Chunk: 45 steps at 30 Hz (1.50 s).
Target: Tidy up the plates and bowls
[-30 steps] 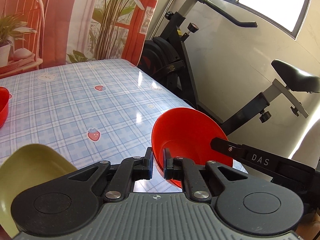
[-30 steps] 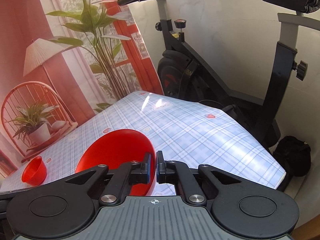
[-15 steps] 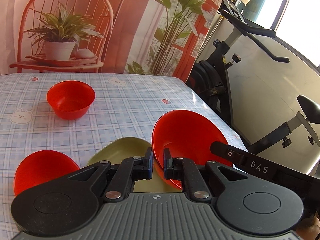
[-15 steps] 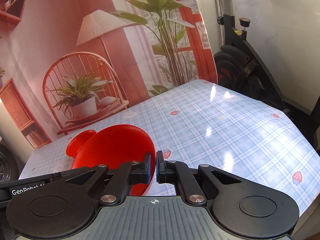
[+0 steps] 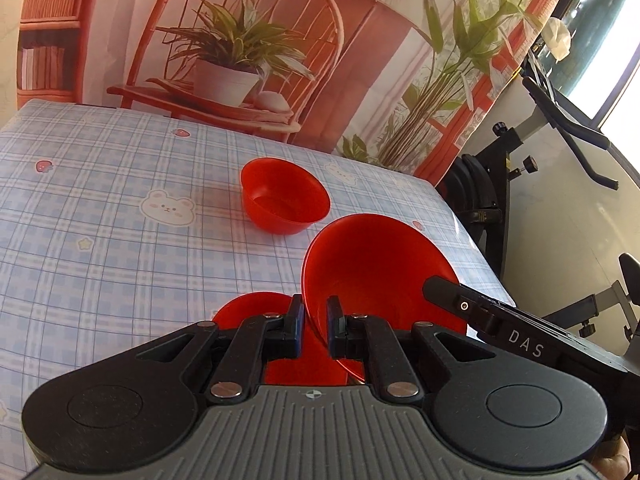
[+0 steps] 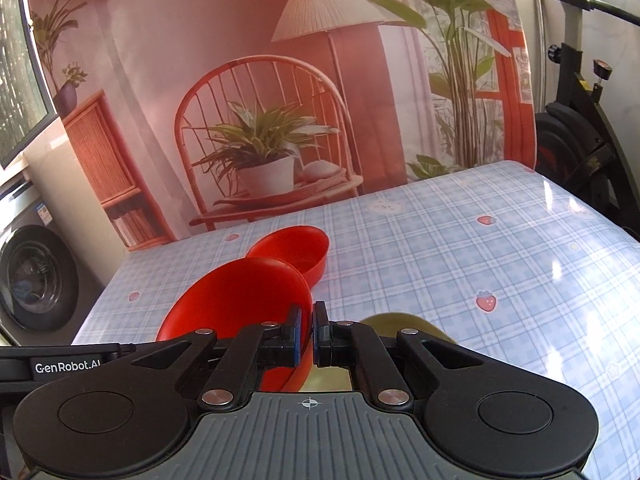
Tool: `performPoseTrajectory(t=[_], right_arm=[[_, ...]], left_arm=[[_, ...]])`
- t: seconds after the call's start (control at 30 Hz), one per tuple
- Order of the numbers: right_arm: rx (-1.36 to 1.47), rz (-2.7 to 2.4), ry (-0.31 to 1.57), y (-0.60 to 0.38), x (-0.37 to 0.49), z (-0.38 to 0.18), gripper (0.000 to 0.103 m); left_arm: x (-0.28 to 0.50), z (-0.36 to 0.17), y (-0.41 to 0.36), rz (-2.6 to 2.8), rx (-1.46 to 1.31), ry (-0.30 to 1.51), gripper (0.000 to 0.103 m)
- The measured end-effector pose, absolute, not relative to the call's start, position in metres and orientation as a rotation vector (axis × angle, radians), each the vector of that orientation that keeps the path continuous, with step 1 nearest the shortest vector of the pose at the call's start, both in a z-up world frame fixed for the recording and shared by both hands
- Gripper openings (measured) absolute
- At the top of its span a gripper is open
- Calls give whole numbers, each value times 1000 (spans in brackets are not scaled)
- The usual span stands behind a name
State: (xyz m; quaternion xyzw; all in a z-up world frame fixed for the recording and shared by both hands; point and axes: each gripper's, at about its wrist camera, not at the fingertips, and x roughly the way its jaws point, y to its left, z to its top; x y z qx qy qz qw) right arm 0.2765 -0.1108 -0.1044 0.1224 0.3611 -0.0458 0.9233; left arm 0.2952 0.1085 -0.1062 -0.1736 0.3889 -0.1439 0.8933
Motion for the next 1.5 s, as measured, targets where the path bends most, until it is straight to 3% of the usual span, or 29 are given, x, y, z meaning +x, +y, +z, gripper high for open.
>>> performPoseTrajectory(t=[0.63,1.5], right_arm=[[266,-72,852,-66,273,-166,7],[233,-83,839,-67,272,-177,7]], left_arm=[[288,-150,143,-197,-382,833,11],[289,-155,140,-189,-354,809,11]])
